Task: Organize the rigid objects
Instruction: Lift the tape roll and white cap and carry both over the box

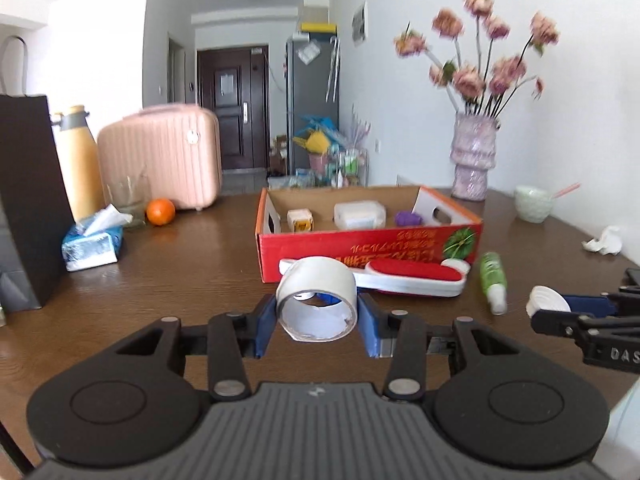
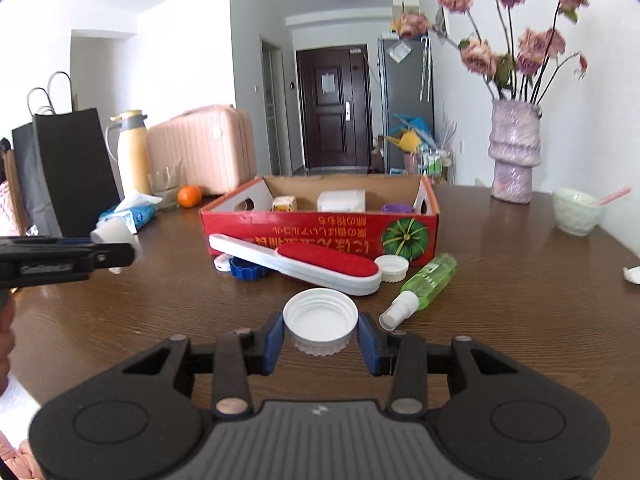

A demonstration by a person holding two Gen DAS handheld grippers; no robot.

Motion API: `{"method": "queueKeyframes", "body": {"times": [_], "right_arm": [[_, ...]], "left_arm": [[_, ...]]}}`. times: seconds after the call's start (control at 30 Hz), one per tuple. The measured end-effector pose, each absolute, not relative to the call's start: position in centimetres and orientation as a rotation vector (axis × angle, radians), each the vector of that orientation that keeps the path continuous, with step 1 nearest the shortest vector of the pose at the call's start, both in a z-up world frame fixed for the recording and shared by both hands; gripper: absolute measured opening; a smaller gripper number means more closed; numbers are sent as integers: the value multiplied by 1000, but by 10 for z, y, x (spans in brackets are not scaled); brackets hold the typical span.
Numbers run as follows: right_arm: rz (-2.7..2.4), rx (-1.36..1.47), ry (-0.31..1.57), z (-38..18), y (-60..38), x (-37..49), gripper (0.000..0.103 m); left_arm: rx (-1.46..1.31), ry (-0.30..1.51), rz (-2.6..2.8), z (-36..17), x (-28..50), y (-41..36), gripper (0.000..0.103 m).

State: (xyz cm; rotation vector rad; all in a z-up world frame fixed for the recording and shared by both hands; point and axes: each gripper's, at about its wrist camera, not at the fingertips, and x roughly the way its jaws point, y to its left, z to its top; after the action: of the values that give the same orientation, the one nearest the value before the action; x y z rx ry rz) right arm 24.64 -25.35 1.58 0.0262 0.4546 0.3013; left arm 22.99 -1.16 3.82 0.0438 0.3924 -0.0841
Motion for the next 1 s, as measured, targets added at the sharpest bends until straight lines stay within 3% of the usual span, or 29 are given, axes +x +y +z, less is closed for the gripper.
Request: {"method": "queueKeyframes", "body": {"times": [0.53,1.0], "right_arm": [[309,-39,131,84,-240,125,39],[298,-11,137,78,-241,136,39]], "left_arm": [[-2,149,-76,82,99,10,44],[-18,175,-68,79,120,12,44]]}}
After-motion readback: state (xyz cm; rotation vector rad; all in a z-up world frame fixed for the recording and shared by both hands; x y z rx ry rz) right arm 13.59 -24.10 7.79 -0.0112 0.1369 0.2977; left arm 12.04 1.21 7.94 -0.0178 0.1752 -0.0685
